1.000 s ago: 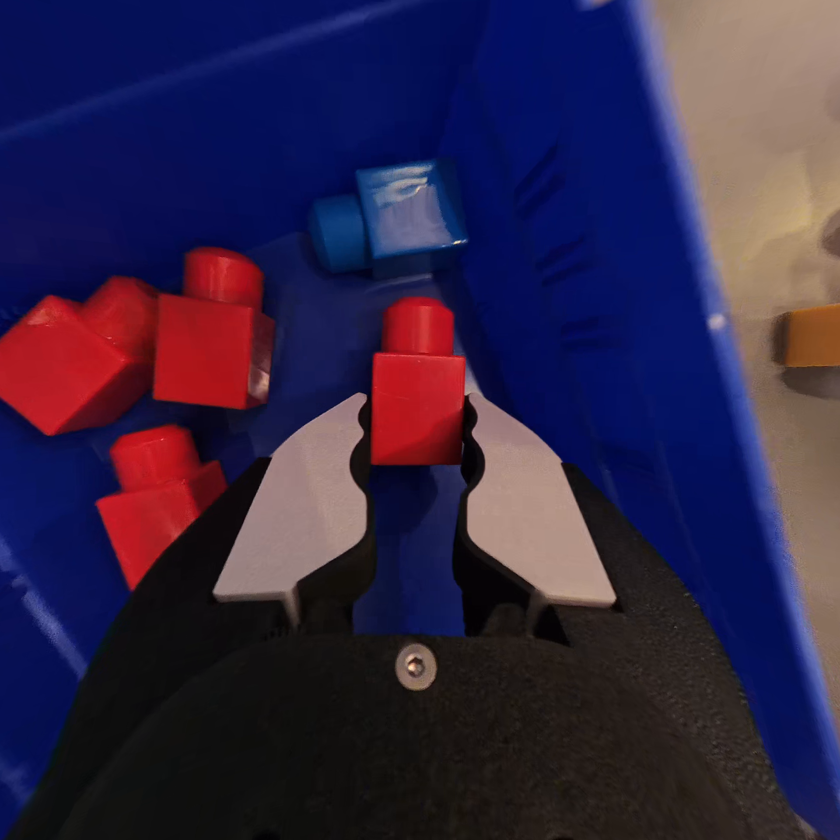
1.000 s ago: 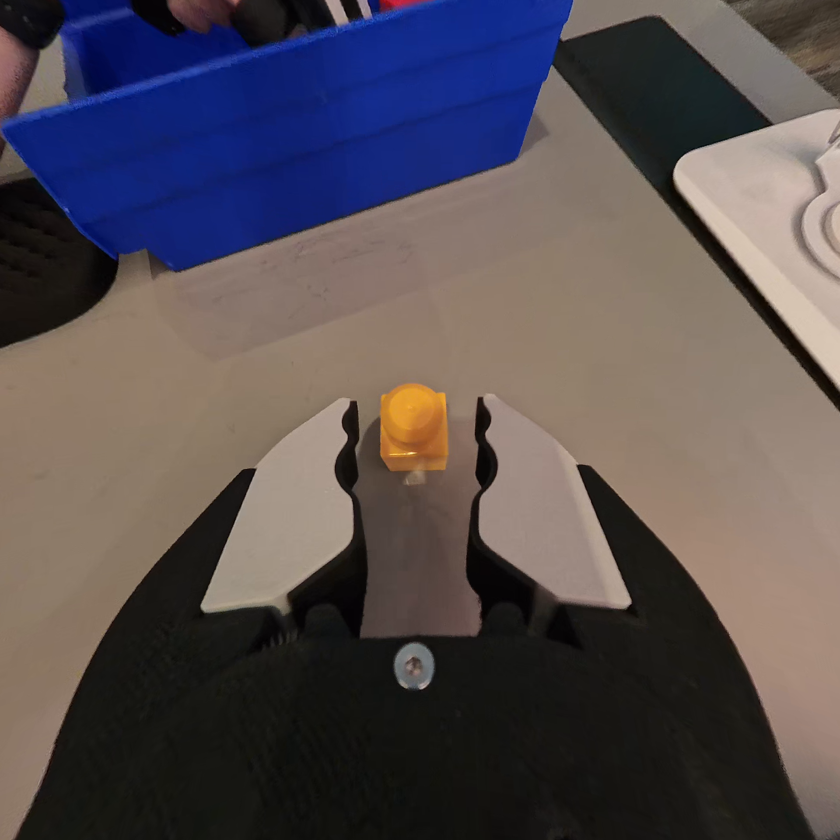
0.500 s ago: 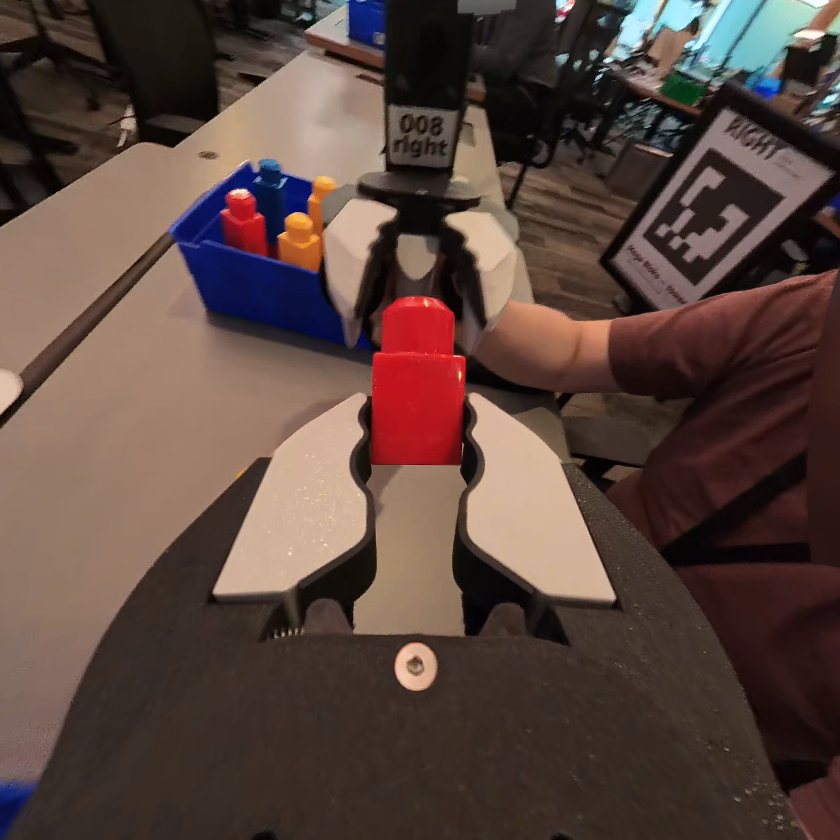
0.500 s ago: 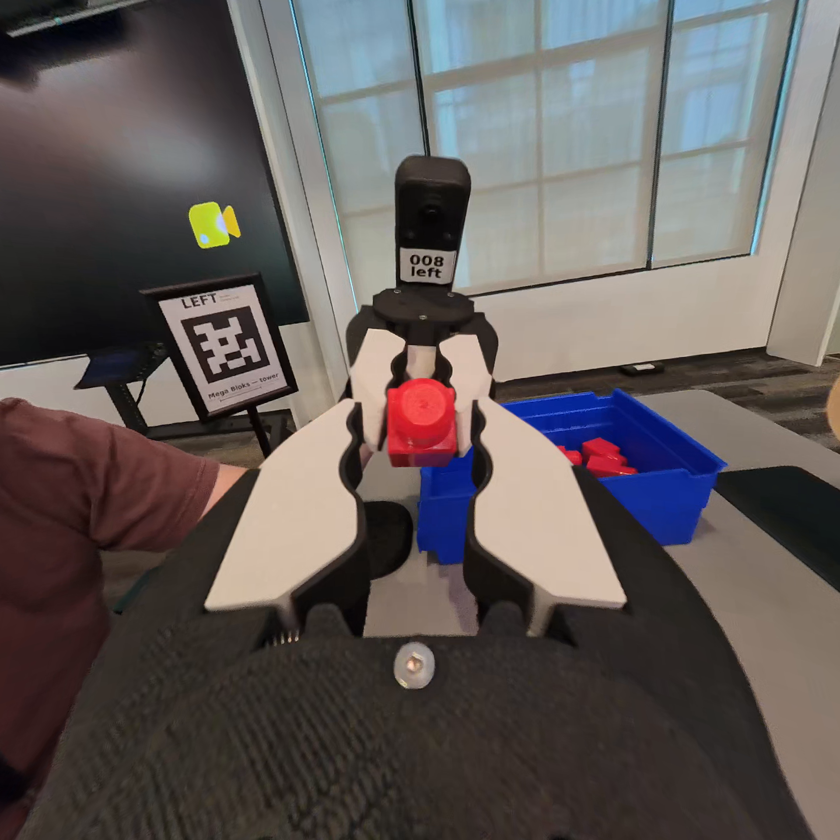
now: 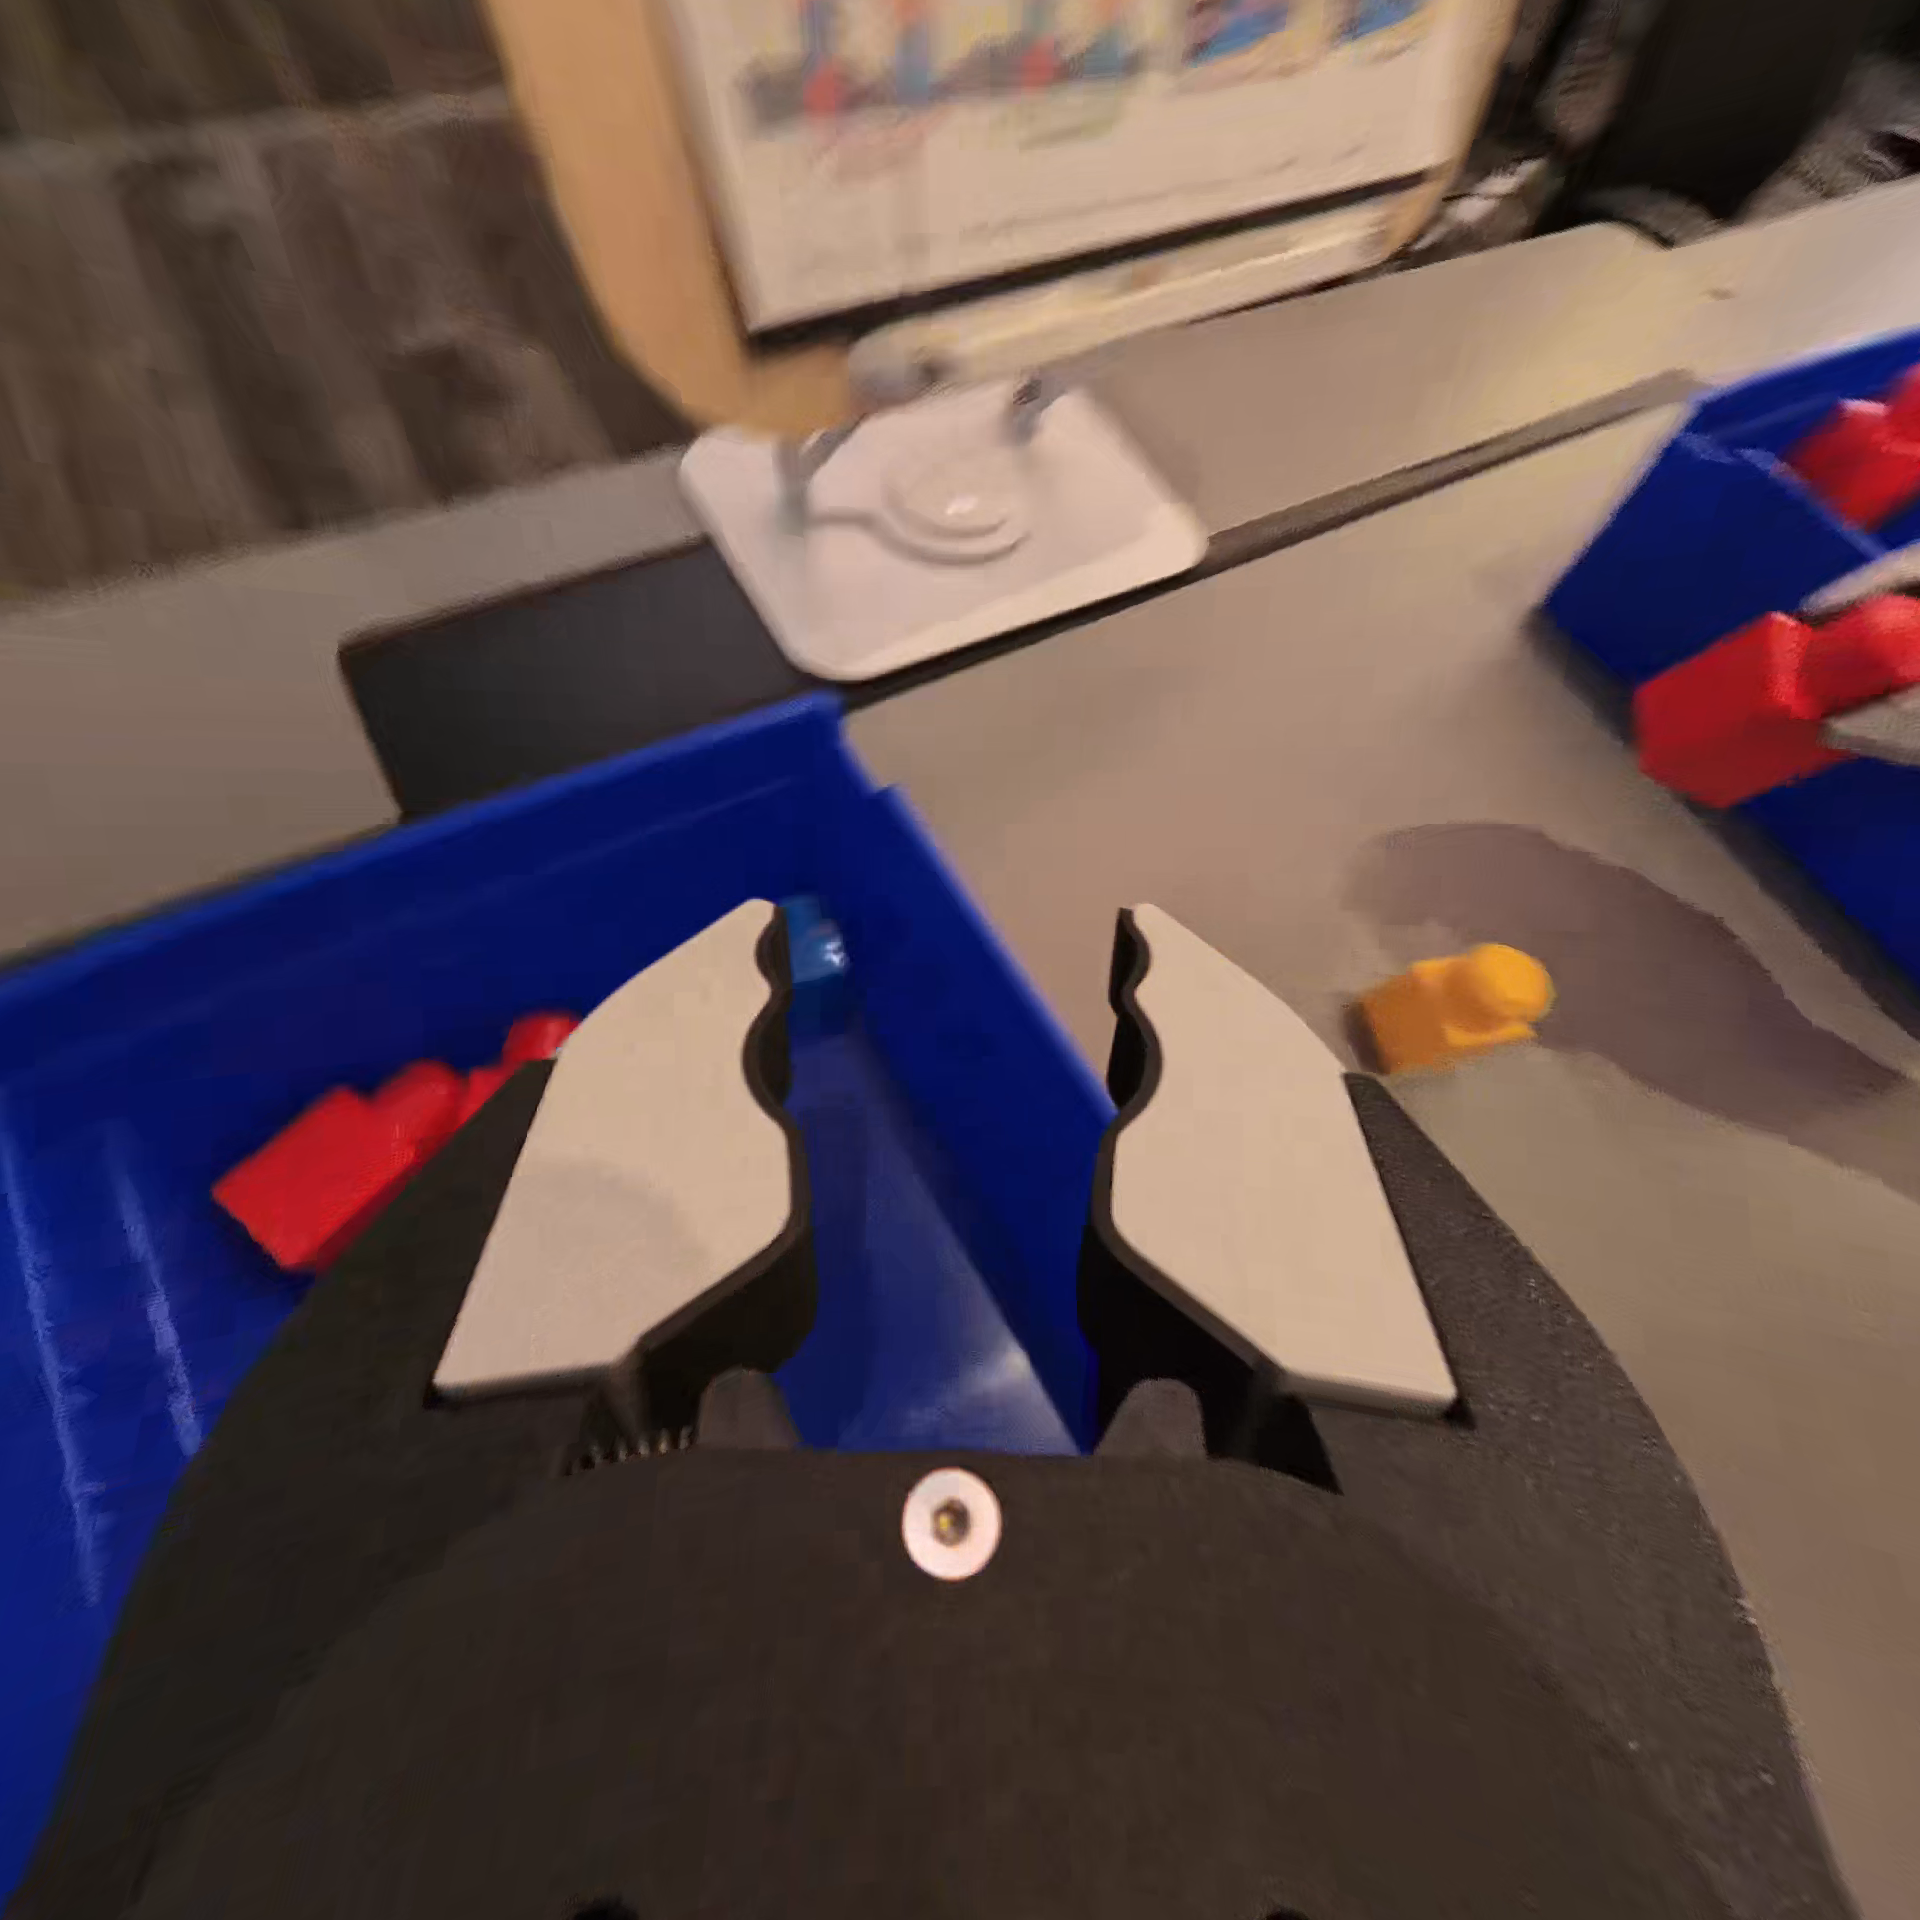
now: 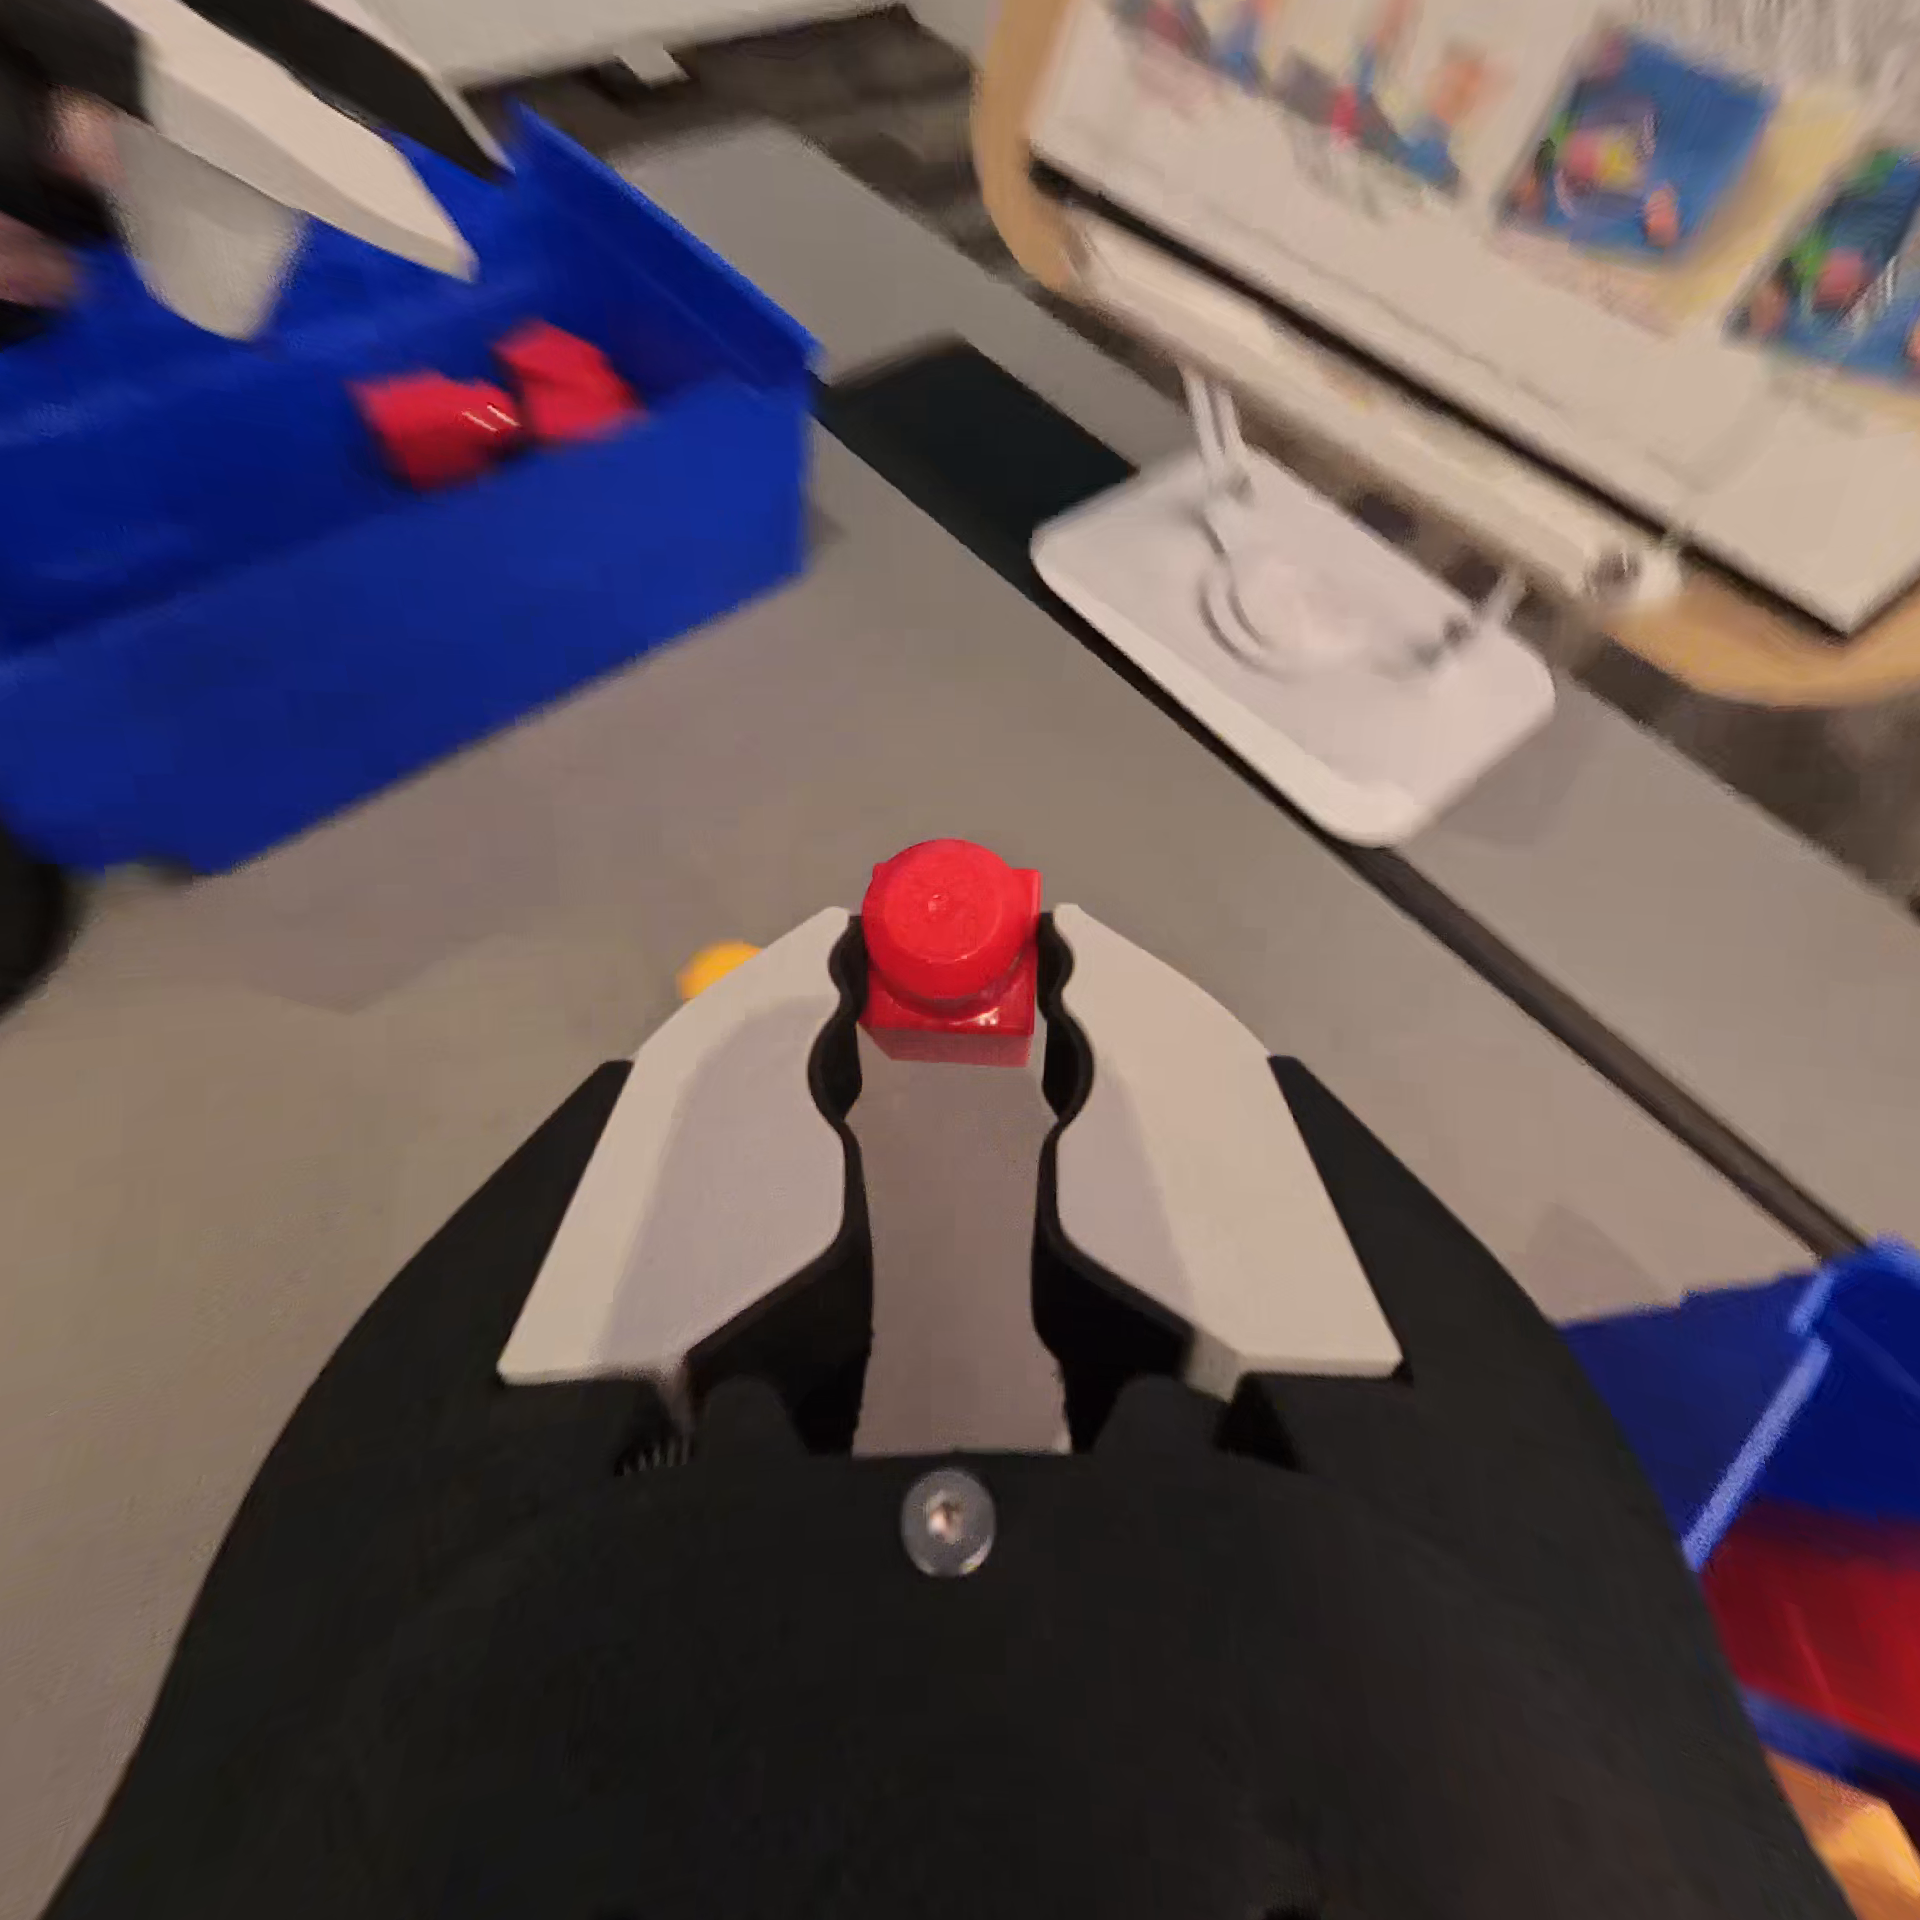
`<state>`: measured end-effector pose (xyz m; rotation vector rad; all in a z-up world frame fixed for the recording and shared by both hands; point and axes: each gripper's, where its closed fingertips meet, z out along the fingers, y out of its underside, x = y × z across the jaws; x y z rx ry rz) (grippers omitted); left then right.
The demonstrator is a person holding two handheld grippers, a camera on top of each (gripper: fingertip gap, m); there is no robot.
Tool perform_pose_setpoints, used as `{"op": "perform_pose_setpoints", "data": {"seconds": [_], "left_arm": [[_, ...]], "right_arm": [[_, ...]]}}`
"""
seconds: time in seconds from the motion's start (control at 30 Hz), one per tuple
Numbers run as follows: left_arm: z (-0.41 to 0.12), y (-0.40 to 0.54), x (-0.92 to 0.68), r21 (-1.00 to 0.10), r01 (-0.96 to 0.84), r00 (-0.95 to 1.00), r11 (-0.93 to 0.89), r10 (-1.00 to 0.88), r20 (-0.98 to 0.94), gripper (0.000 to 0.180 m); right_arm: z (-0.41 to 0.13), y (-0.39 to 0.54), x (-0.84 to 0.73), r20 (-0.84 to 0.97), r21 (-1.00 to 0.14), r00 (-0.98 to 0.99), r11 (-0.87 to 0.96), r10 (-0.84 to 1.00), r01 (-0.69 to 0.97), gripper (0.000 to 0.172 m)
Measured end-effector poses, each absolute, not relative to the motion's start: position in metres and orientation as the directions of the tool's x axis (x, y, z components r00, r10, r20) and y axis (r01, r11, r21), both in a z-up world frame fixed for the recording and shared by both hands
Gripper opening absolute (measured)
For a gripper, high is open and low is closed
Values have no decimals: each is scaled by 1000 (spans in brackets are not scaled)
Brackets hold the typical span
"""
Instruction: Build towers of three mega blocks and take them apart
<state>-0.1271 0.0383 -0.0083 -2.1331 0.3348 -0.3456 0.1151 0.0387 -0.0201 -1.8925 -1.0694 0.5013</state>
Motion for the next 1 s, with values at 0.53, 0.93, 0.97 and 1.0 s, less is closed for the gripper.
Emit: {"op": "perform_pose_setpoints", "data": {"seconds": [0.53, 0.93, 0.97, 1.0], "left_arm": [[-92, 59, -221, -666, -260, 966, -699, -190, -177, 59], [-117, 62, -229, -535, -412, 910, -738, -309, -275, 58], [-120, 62, -231, -516, -427, 902, -743, -312, -298, 58], [-121, 62, -234, -503, -440, 894, -743, -311, -322, 58]], "right_arm": [[-121, 52, 122, -87, -655, 558, -470, 825, 592, 33], [-100, 48, 109, -51, -721, 505, -381, 862, 578, 49], [-100, 47, 108, -49, -720, 499, -377, 865, 583, 49], [-101, 47, 107, -45, -718, 494, -372, 868, 588, 48]]}}
